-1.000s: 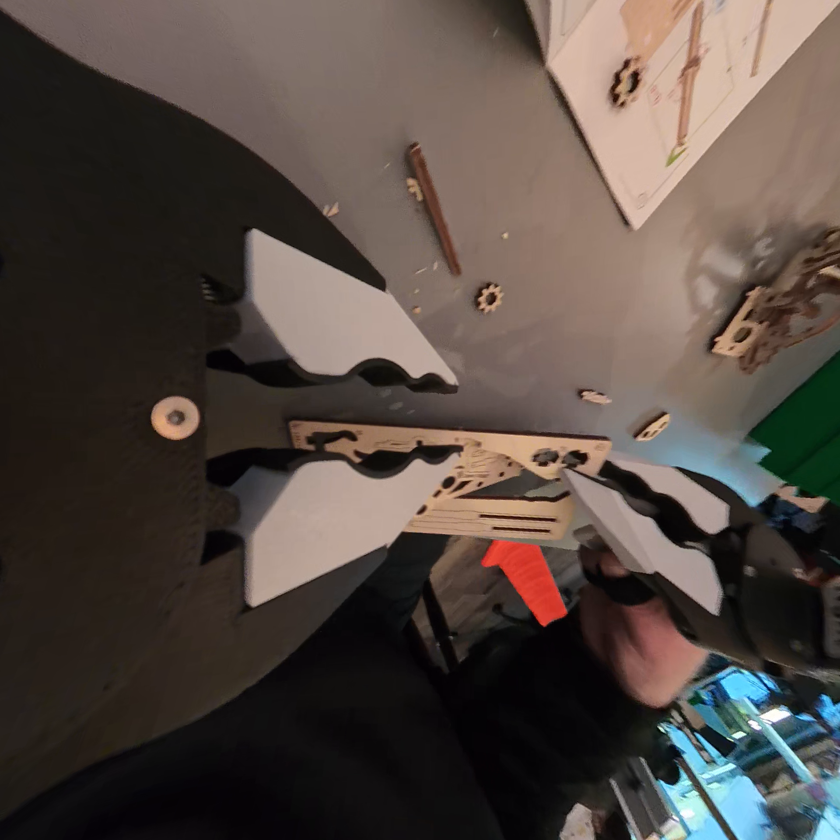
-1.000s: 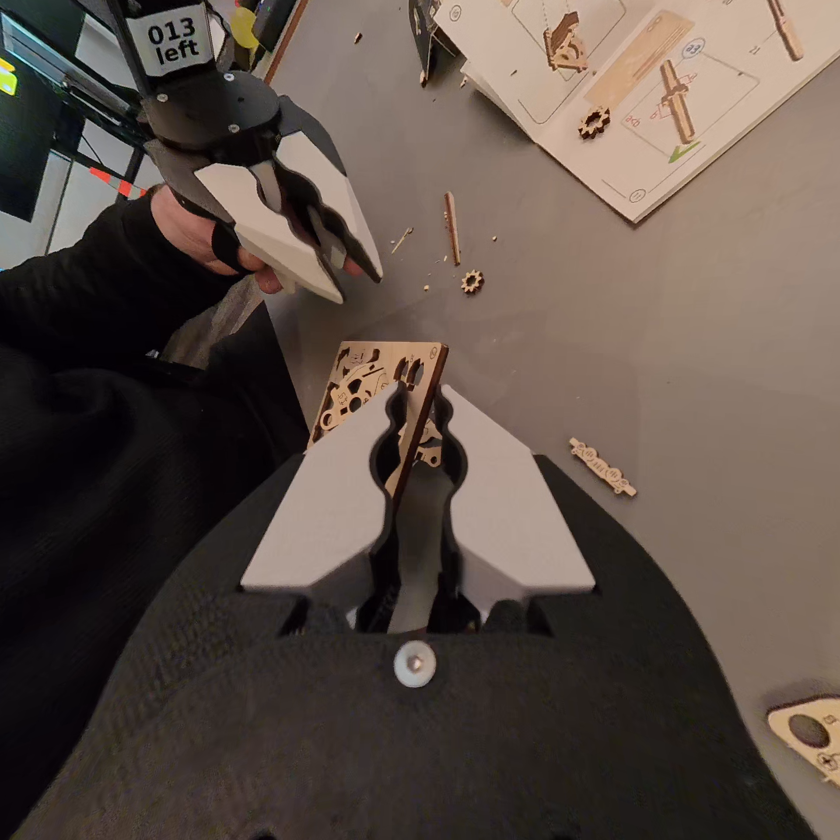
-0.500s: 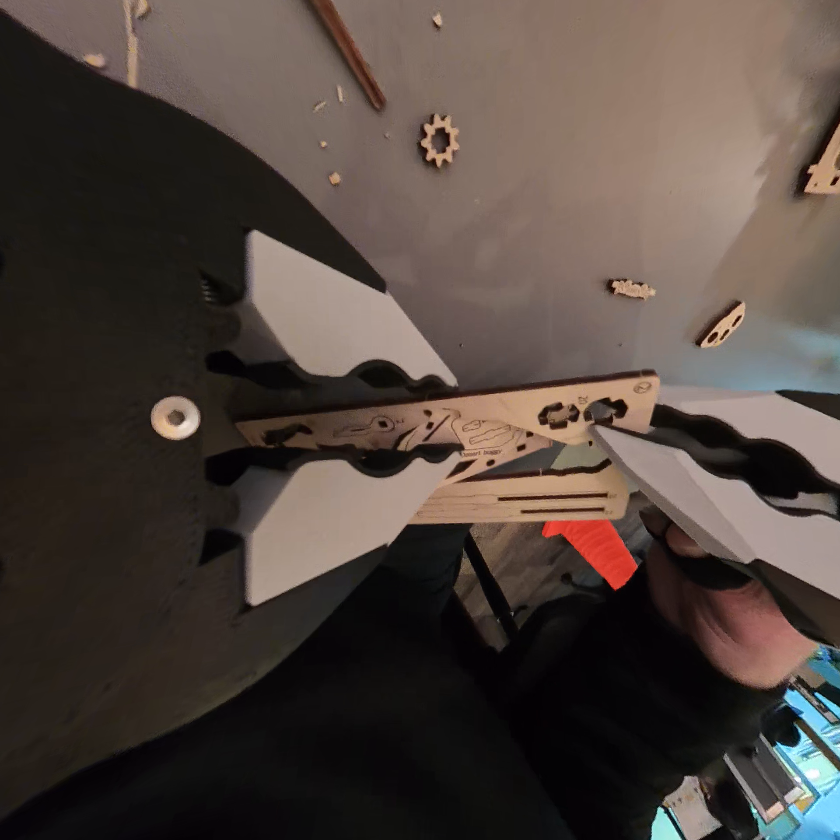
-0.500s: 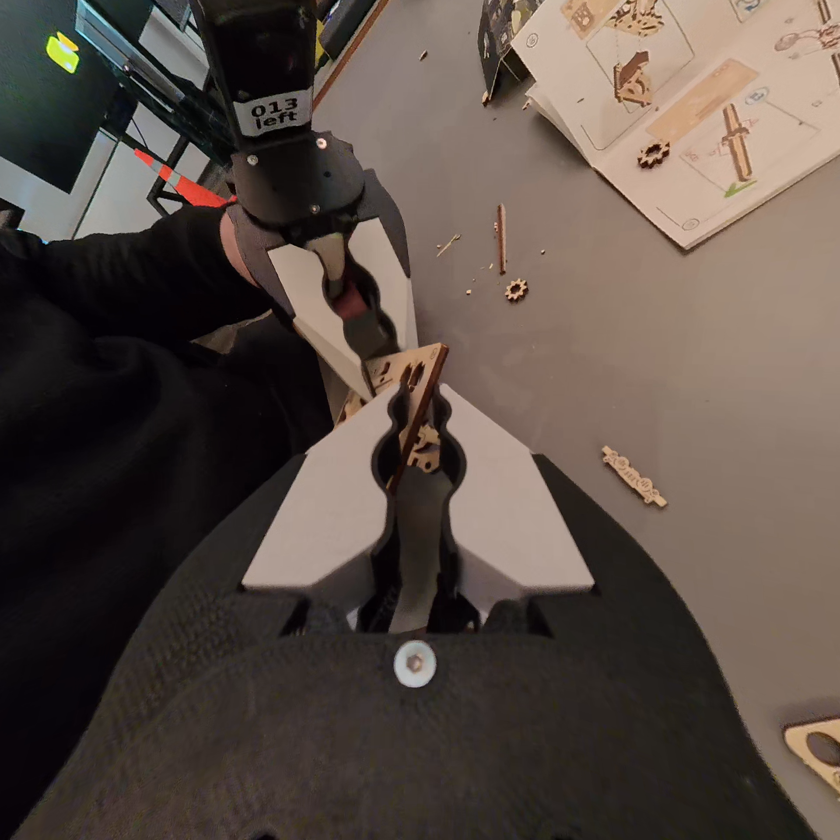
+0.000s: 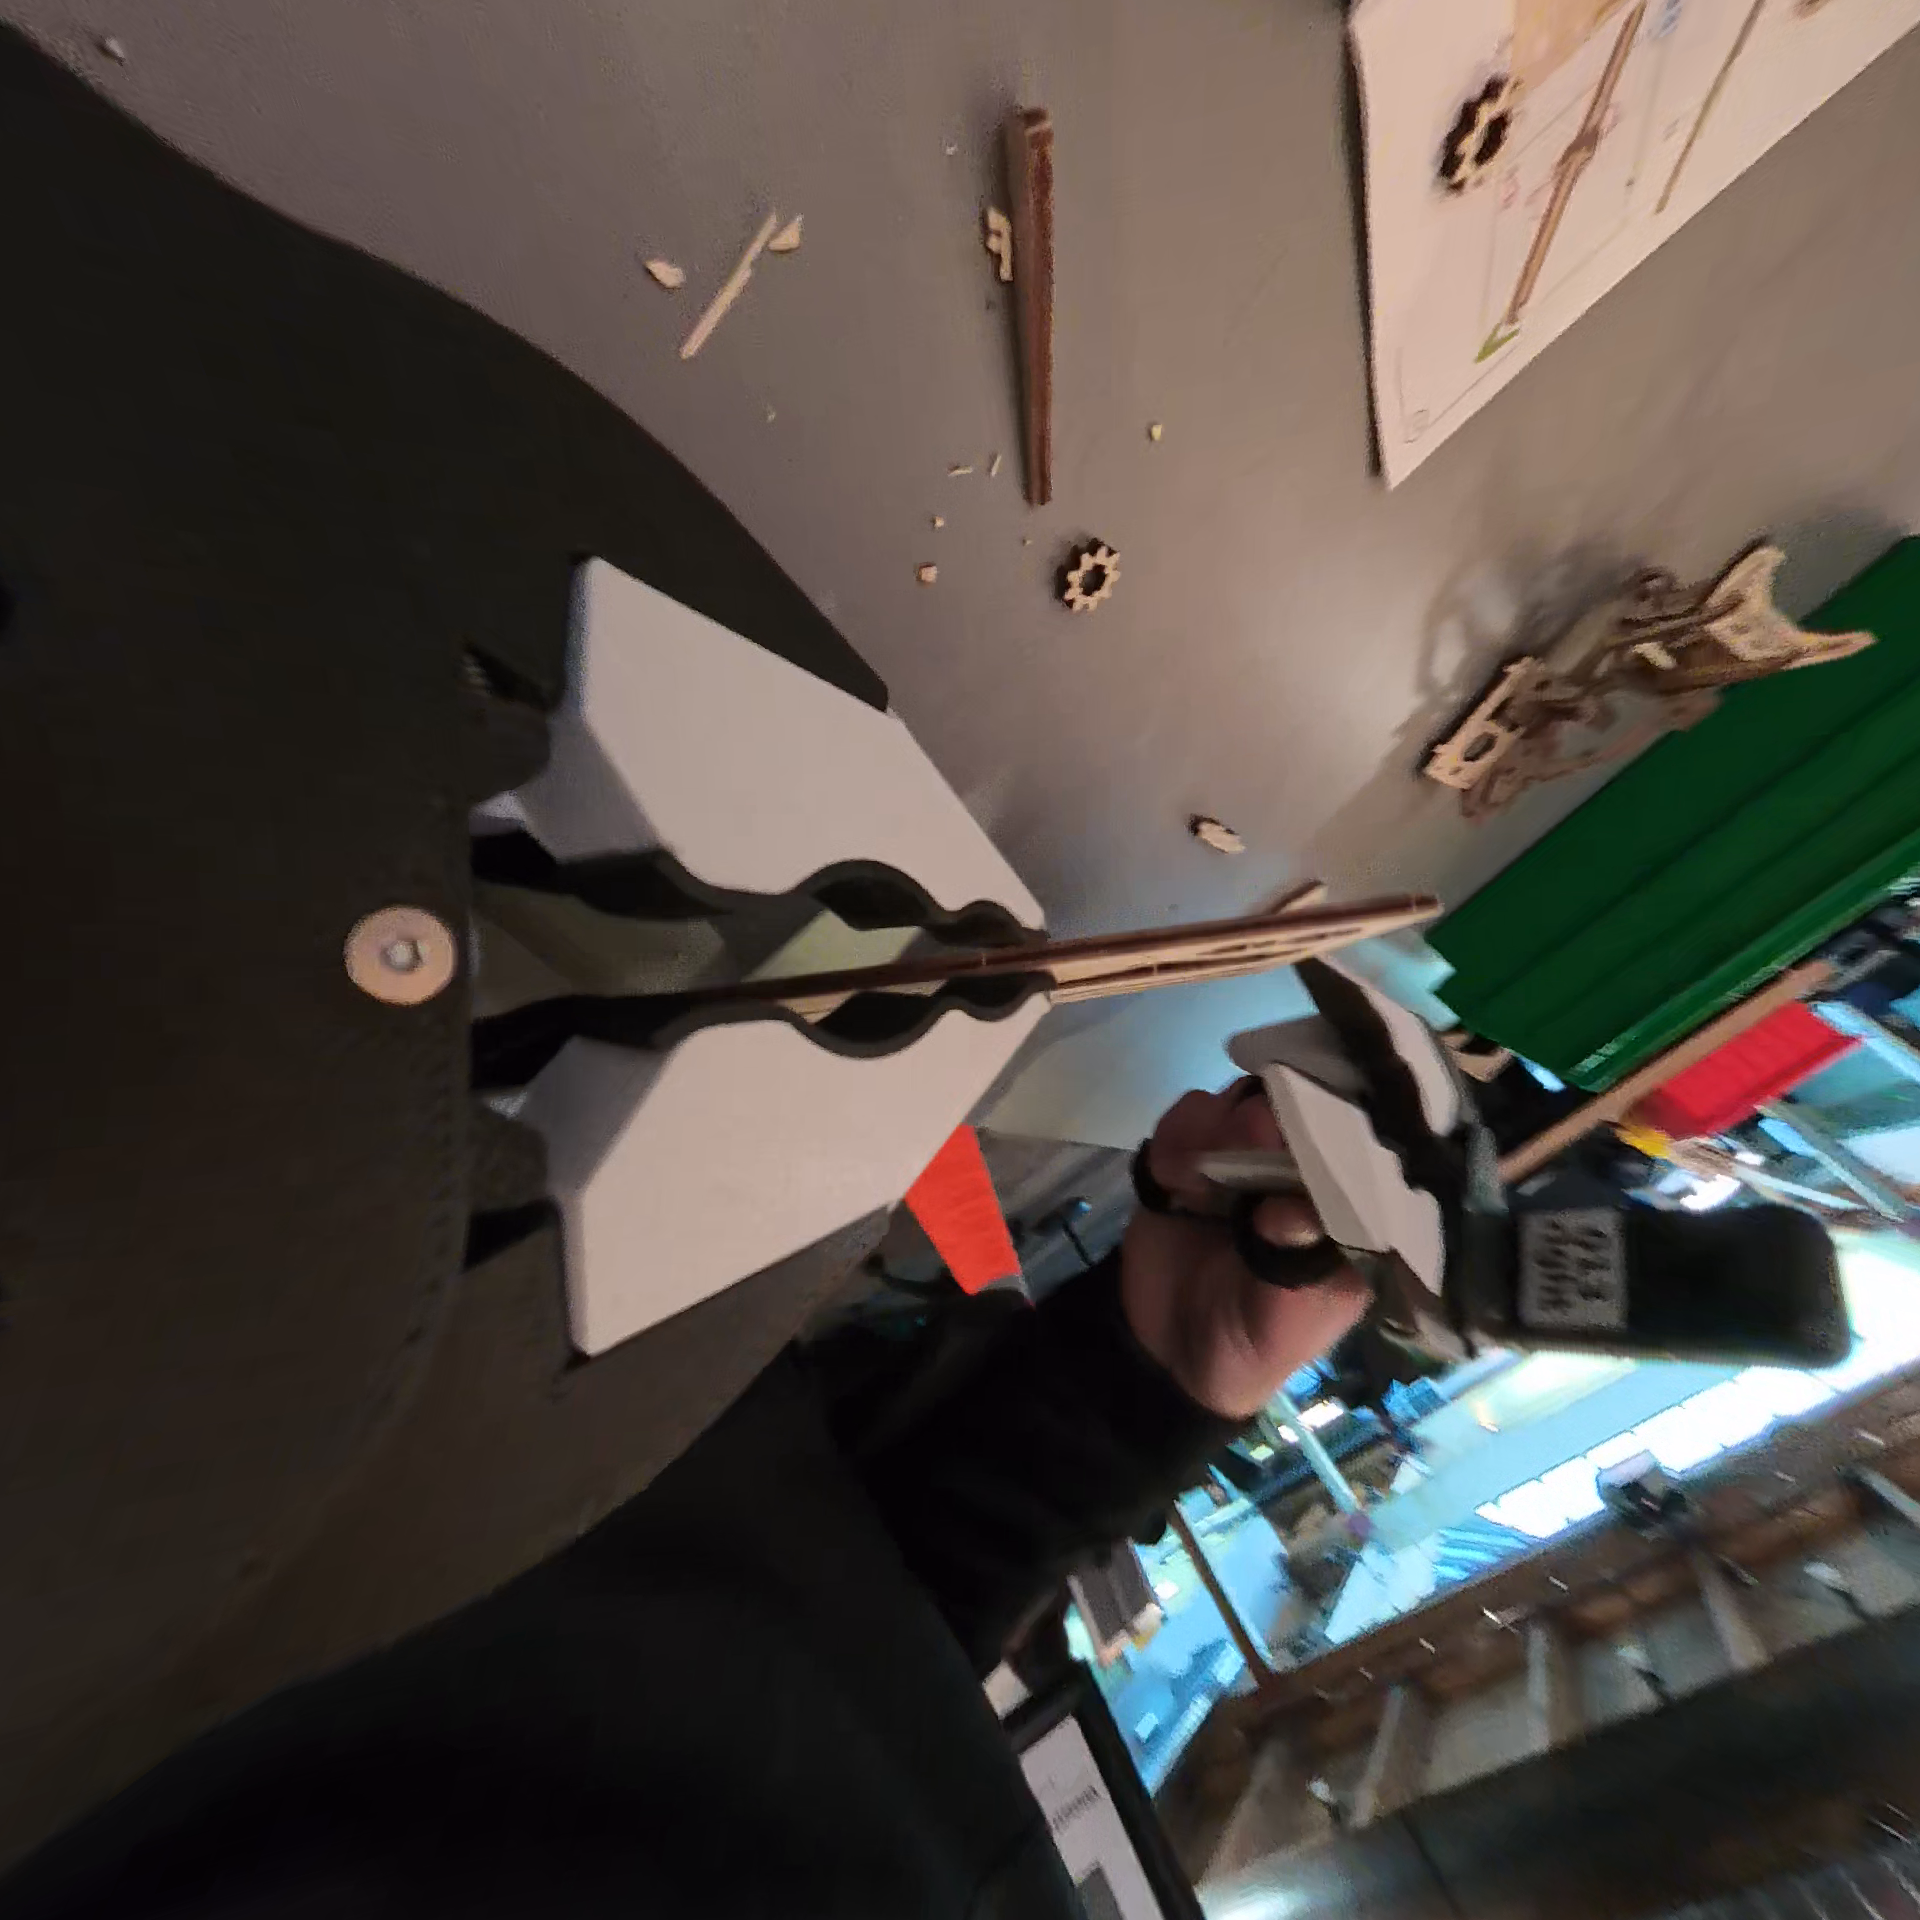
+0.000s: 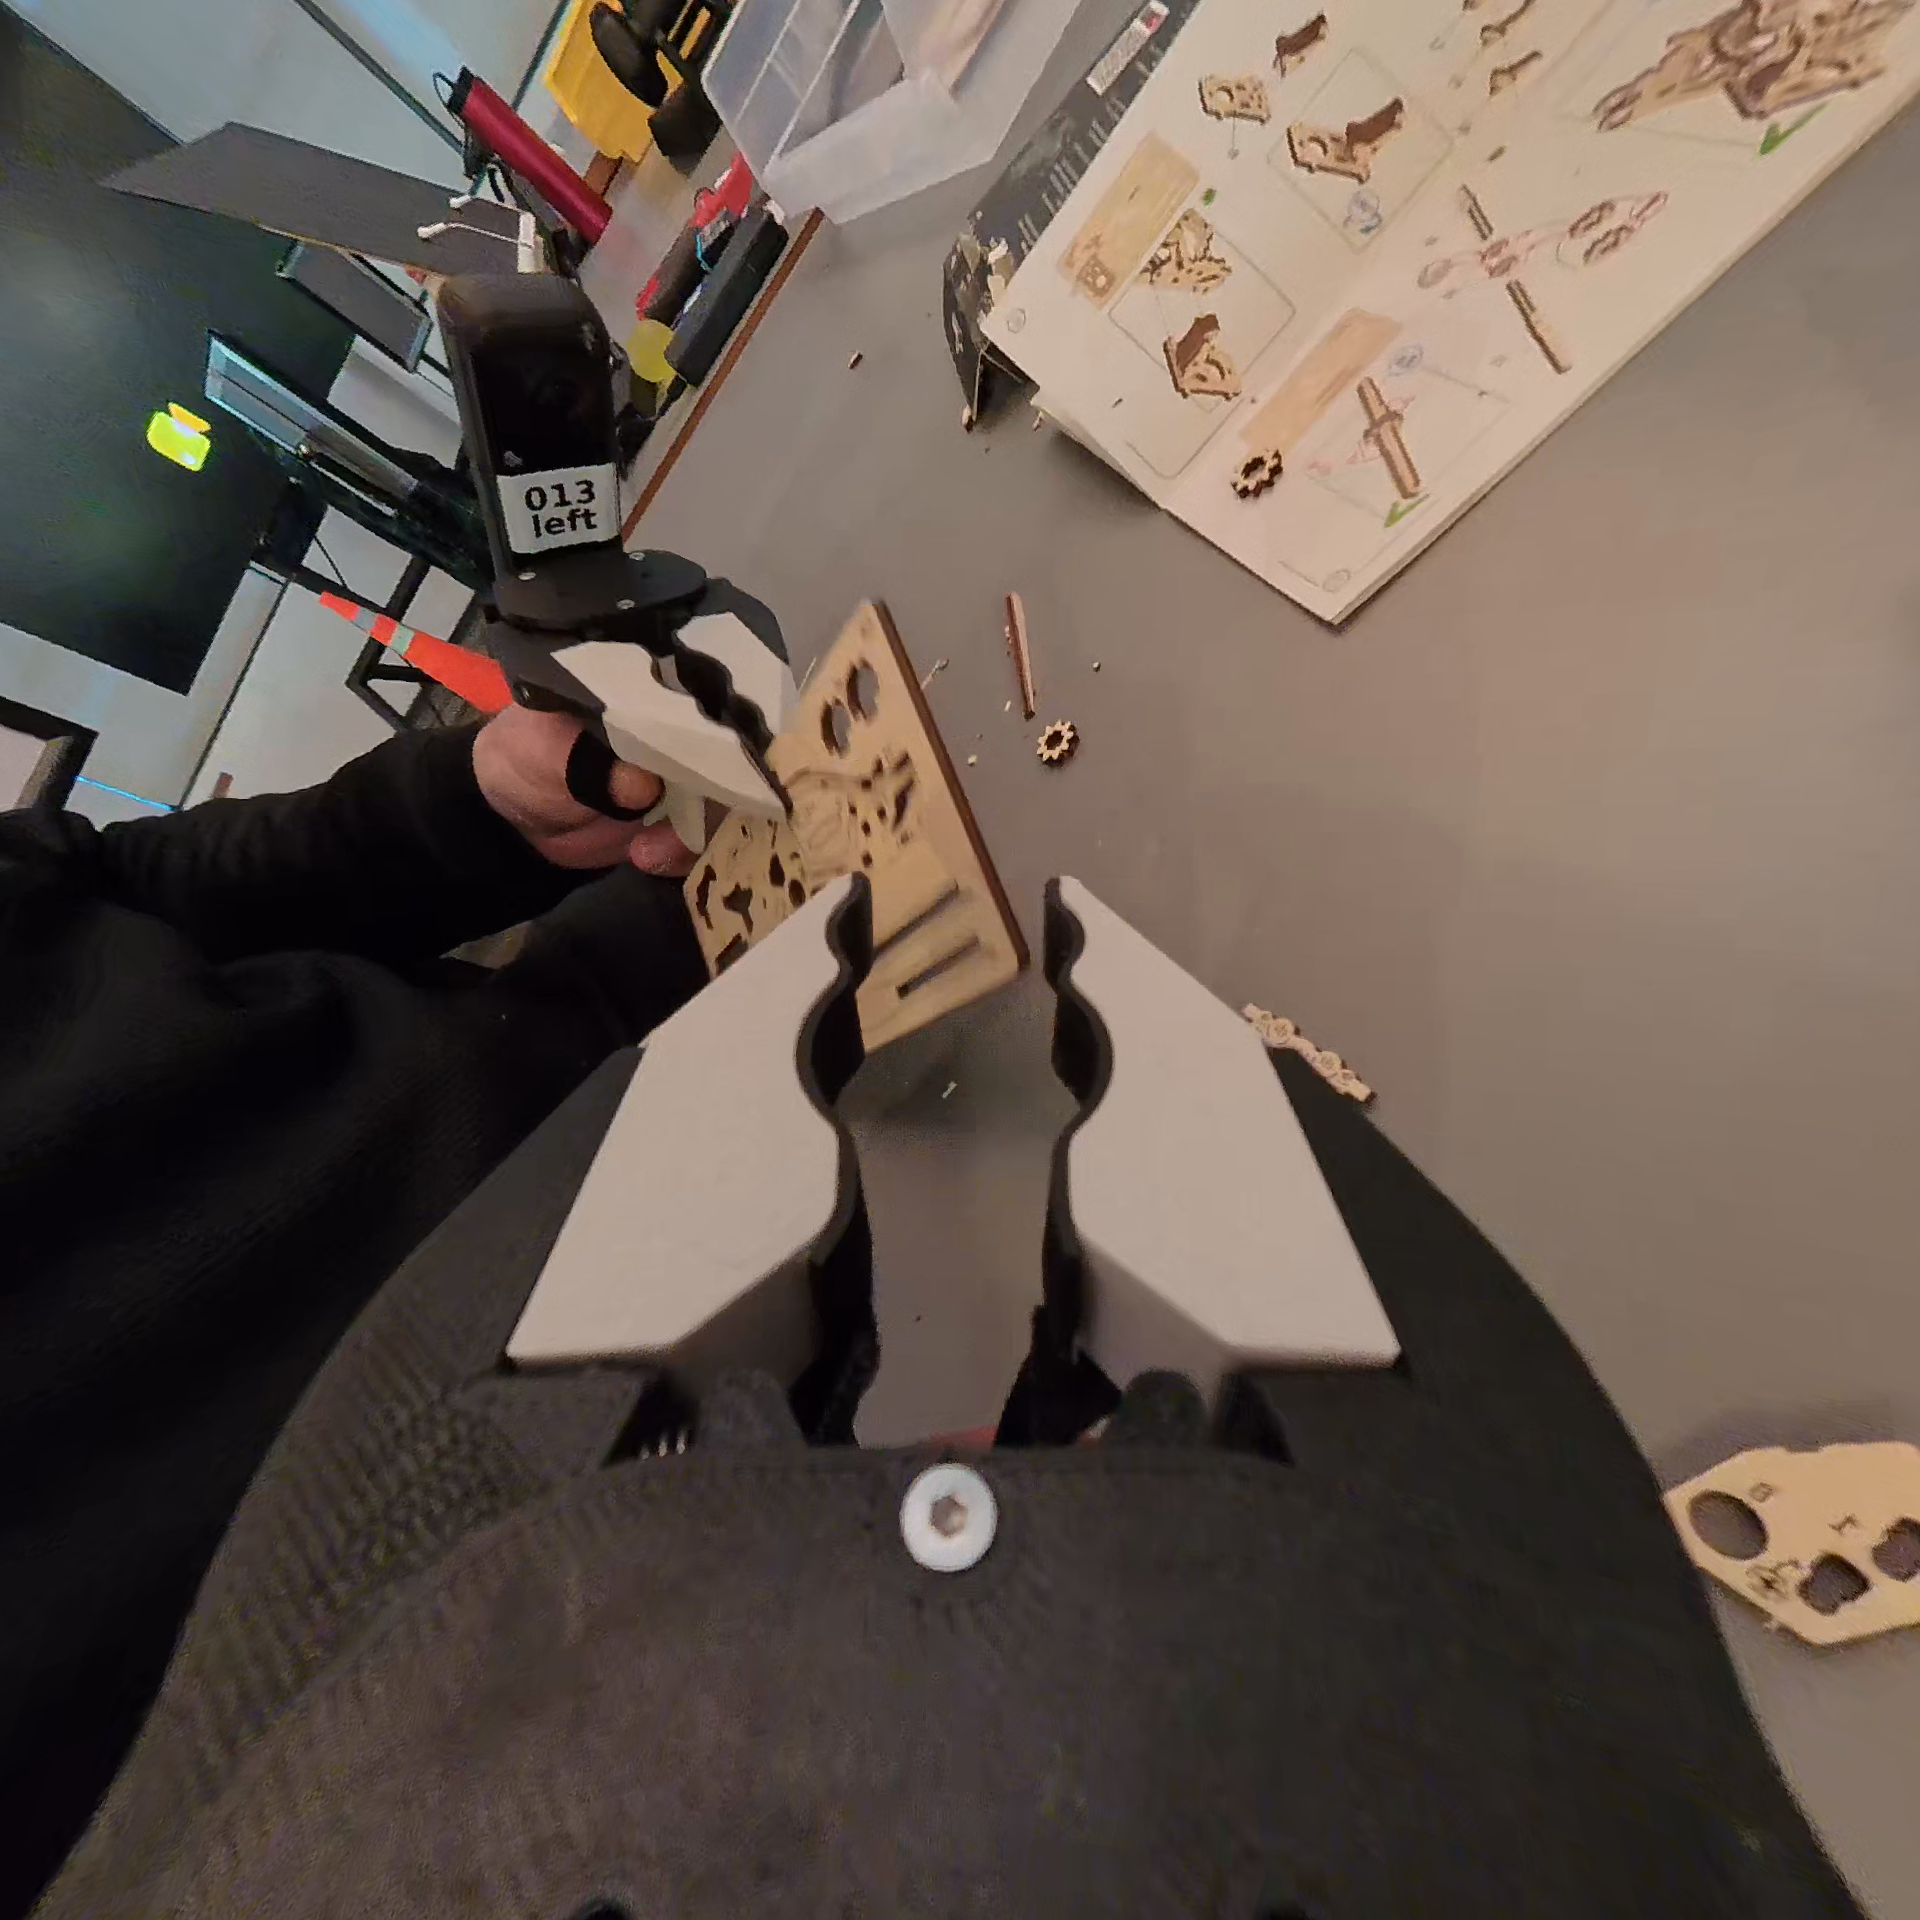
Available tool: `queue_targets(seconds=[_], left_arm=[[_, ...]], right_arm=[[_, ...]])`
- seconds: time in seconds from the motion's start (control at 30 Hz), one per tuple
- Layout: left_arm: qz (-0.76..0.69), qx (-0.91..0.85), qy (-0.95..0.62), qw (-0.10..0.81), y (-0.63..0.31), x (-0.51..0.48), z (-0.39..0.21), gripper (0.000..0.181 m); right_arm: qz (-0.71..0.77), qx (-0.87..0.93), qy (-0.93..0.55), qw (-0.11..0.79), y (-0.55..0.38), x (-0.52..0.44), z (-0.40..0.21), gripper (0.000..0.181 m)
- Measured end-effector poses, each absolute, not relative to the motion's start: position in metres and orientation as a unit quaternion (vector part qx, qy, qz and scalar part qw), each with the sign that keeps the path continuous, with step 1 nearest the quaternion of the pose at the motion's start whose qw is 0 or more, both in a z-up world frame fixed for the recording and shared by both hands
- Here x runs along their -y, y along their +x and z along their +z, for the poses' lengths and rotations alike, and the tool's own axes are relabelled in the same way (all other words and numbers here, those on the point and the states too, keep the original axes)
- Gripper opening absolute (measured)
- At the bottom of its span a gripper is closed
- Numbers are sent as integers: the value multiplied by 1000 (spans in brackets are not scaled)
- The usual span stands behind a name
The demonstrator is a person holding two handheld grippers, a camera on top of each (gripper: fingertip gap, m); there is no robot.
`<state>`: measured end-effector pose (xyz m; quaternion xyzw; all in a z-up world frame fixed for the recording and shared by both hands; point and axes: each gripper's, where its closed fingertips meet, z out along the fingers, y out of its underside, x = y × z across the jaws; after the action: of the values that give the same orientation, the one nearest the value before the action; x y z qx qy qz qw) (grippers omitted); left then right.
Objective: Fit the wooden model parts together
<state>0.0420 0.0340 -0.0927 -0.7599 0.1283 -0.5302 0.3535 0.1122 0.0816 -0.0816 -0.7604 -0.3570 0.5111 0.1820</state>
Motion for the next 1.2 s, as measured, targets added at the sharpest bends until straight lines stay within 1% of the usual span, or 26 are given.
queue_targets(seconds=[0.13, 0.3, 0.33, 0.4, 0.47, 0.53, 0.57, 0.6, 0.63, 0.67, 0.73, 0.8, 0.87, 0.93, 1.03, 1.1, 1.2], left_arm=[[-559, -96, -726, 389, 34, -38, -75, 2], [-606, -49, -685, 401, 36, -43, -62, 1], [-611, -45, -681, 401, 38, -43, -62, 1], [-620, -33, -673, 402, 40, -44, -61, 1], [-630, -44, -662, 404, 42, -41, -56, 2], [-633, -80, -662, 394, 46, -35, -53, 26], [-638, -111, -654, 390, 49, -31, -47, 34], [-624, -150, -663, 386, 53, -28, -46, 39], [-595, -193, -683, 378, 60, -27, -50, 40], [-581, -227, -691, 366, 66, -26, -51, 36], [-559, -251, -713, 341, 73, -30, -59, 12], [-542, -256, -722, 346, 74, -37, -64, 3], [-532, -230, -731, 360, 72, -46, -67, 1], [-552, -198, -721, 369, 73, -48, -64, 1], [-596, -147, -703, 359, 75, -48, -63, 0], [-603, -132, -696, 366, 74, -48, -63, 1], [-611, -124, -687, 372, 74, -48, -61, 1]], right_arm=[[516, 348, -769, 147, 108, -75, -93, 37], [584, 323, -736, 116, 95, -64, -84, 31], [595, 323, -727, 113, 92, -62, -80, 27], [625, 321, -702, 112, 87, -58, -68, 5], [643, 318, -688, 111, 87, -57, -61, 3], [653, 326, -676, 103, 89, -54, -57, 1], [654, 327, -675, 98, 89, -54, -57, 1], [659, 329, -671, 90, 89, -52, -56, 1], [665, 333, -664, 81, 88, -50, -54, 1], [666, 339, -660, 75, 87, -48, -53, 1], [673, 349, -649, 57, 84, -44, -51, 0], [667, 361, -649, 58, 79, -44, -51, 1], [638, 378, -666, 86, 74, -49, -55, 4], [630, 377, -672, 100, 72, -53, -56, 13], [617, 398, -672, 100, 70, -47, -62, 12], [604, 412, -675, 99, 68, -45, -65, 5], [603, 416, -673, 104, 67, -45, -65, 4]])
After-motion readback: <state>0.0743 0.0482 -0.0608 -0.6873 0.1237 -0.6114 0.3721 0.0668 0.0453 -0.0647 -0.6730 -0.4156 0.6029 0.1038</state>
